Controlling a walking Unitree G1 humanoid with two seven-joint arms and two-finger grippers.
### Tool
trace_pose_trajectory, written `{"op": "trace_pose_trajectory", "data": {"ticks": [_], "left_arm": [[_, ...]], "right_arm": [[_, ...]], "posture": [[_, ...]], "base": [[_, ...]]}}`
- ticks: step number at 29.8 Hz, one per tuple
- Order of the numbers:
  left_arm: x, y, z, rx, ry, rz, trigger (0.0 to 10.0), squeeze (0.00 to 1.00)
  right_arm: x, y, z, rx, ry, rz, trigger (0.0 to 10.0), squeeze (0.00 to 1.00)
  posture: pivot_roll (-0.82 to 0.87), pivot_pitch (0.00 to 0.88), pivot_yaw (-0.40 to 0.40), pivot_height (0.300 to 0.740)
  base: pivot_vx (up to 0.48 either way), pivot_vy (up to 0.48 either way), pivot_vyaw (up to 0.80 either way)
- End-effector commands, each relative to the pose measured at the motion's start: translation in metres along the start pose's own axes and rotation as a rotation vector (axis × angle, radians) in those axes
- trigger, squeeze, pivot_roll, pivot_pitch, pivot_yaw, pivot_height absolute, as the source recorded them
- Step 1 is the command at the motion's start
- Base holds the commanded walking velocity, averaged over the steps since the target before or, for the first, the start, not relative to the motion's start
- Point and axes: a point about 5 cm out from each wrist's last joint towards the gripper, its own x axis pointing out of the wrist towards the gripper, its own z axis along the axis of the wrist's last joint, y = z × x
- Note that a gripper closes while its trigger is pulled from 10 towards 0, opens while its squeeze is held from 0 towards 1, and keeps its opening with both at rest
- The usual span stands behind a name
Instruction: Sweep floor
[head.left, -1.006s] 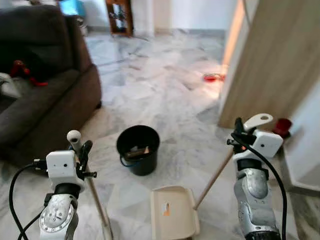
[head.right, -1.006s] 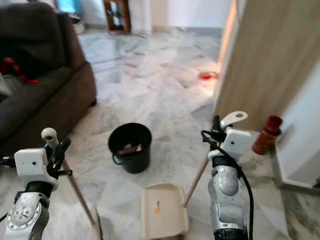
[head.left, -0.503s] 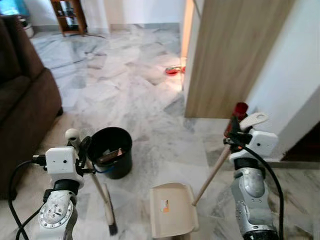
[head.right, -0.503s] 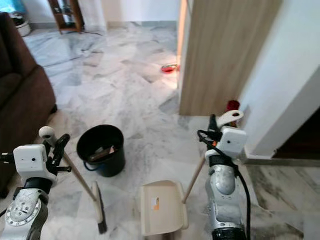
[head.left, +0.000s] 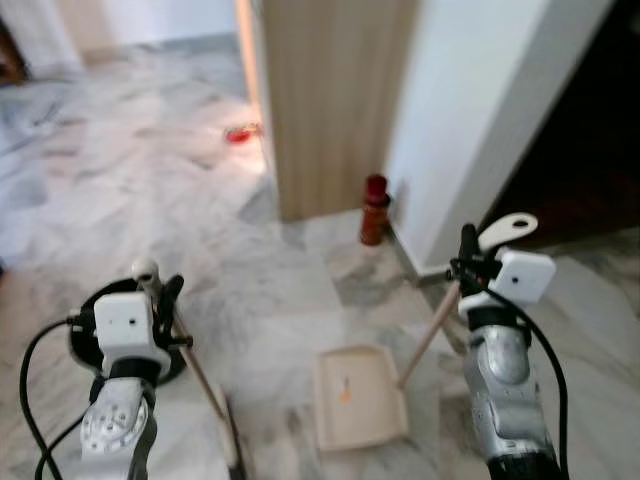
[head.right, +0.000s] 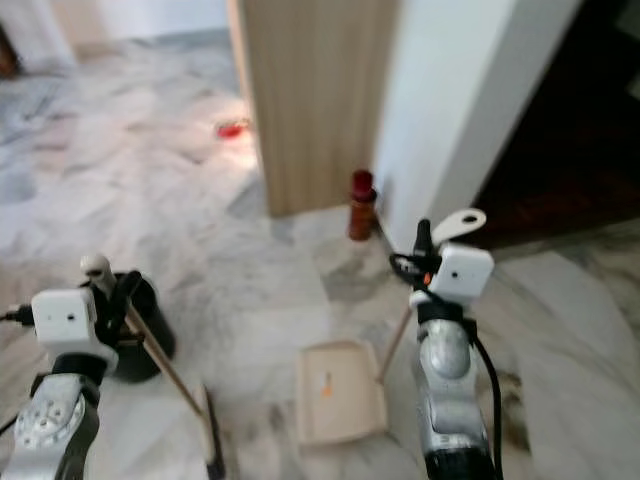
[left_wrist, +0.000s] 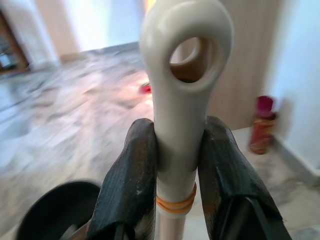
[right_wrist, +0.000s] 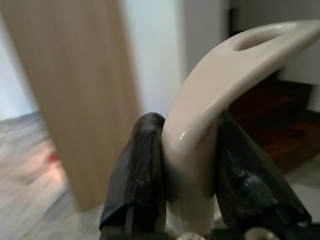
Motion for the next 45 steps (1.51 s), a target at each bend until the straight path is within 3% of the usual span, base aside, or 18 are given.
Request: {"op": "trace_pose_trajectory", "data": {"ticks": [1,14,45], "left_arm": [[0.0004,0.0050,0.0058,0.014,-0.032,0.023,10.0,0.00],[0.0007,0.0032,0.0040,0.021,-0.034,0.026,10.0,0.00],[0.0038,-0.0030,0.0052,0.003,-0.046,0.005,10.0,0.00]], "right_arm": [[0.0025,0.0022,0.0066,-0.006,-0.030,0.010,10.0,0.00],[0.0041,0.0019,0.0083,-0.007,-0.034,0.021,10.0,0.00],[0.0017,0.0050,0.0106,-0.002,-0.048,0.027,10.0,0.00]], "posture": [[0.00,0.104,0.022,0.740],[0.00,0.074,0.009,0.740],[-0.01,0.046,0.017,0.740]], "base": [[0.000,0.000,-0.79],[0.000,-0.162,-0.79],[0.000,0.000,-0.79]]}}
